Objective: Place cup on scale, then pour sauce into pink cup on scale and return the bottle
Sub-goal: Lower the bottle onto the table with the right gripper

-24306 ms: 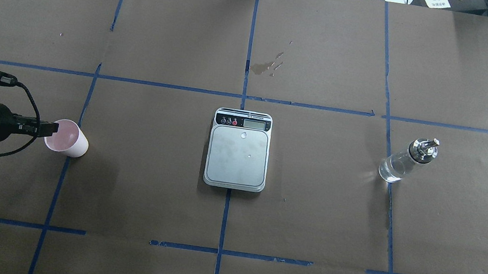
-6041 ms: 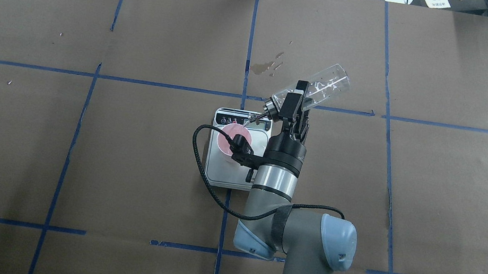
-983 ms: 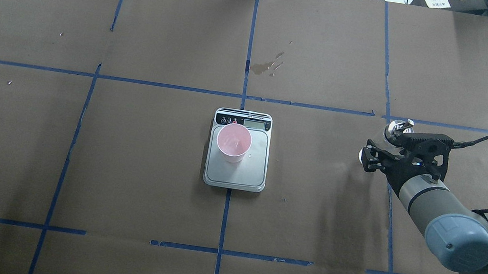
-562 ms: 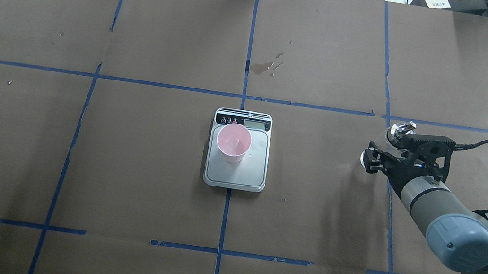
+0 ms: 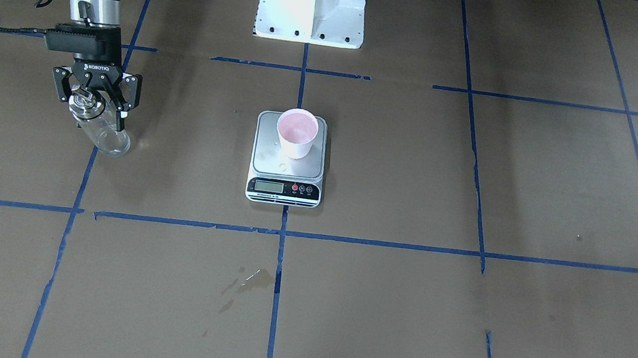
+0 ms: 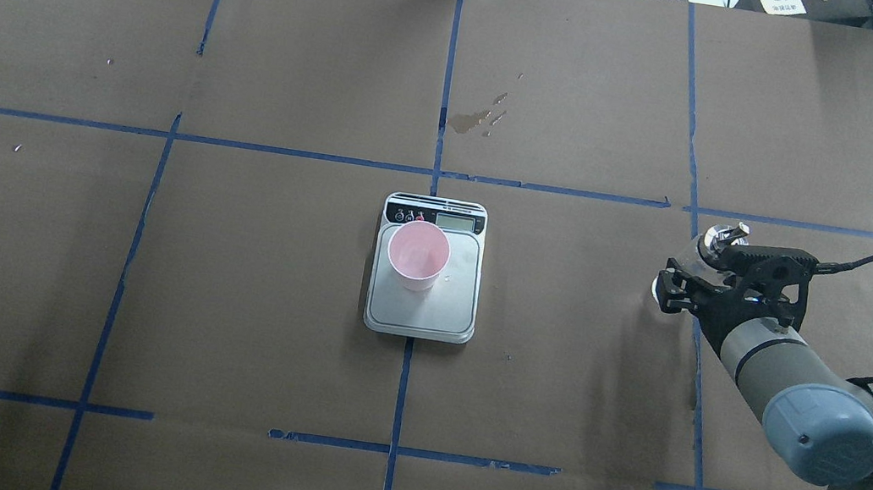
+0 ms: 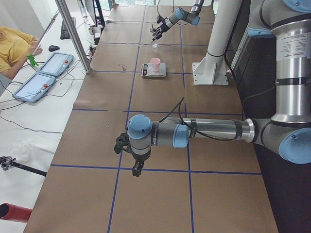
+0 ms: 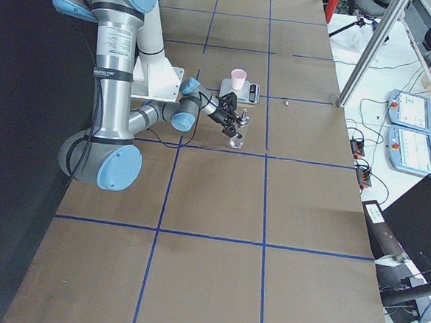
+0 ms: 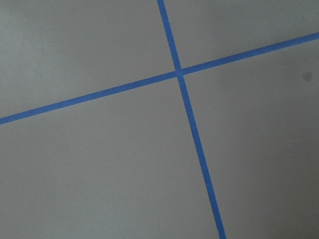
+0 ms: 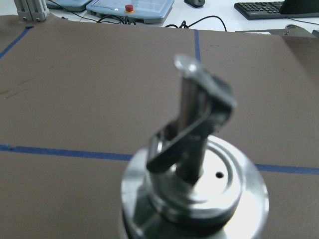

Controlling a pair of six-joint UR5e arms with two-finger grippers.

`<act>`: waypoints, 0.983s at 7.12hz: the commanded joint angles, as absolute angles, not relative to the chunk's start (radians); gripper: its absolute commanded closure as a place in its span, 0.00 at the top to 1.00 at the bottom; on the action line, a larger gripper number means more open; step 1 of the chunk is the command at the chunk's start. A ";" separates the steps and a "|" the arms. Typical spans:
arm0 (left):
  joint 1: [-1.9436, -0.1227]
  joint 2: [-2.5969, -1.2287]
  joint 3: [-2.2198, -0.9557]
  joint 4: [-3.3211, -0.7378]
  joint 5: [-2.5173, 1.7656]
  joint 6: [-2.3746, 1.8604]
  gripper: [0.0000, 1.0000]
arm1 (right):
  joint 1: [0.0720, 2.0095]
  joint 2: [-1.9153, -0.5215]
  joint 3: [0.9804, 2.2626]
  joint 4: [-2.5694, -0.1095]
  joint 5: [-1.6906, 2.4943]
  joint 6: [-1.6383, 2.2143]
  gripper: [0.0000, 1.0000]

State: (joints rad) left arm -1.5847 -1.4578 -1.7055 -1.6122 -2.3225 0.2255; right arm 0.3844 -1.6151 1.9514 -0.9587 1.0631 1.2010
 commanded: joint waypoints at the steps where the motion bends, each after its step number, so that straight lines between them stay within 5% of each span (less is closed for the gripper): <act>1: -1.585 -1.459 -1.704 -1.612 -2.322 0.225 1.00 | 0.383 -1.615 1.948 -0.957 1.063 1.201 0.54; 4: -1.583 -1.459 -1.704 -1.612 -2.322 0.224 1.00 | 0.383 -1.615 1.948 -0.959 1.063 1.201 0.77; 5: -1.585 -1.459 -1.706 -1.612 -2.322 0.225 1.00 | 0.383 -1.615 1.947 -0.957 1.063 1.201 0.78; 7: -1.585 -1.459 -1.706 -1.612 -2.322 0.224 1.00 | 0.383 -1.617 1.947 -0.957 1.062 1.201 0.98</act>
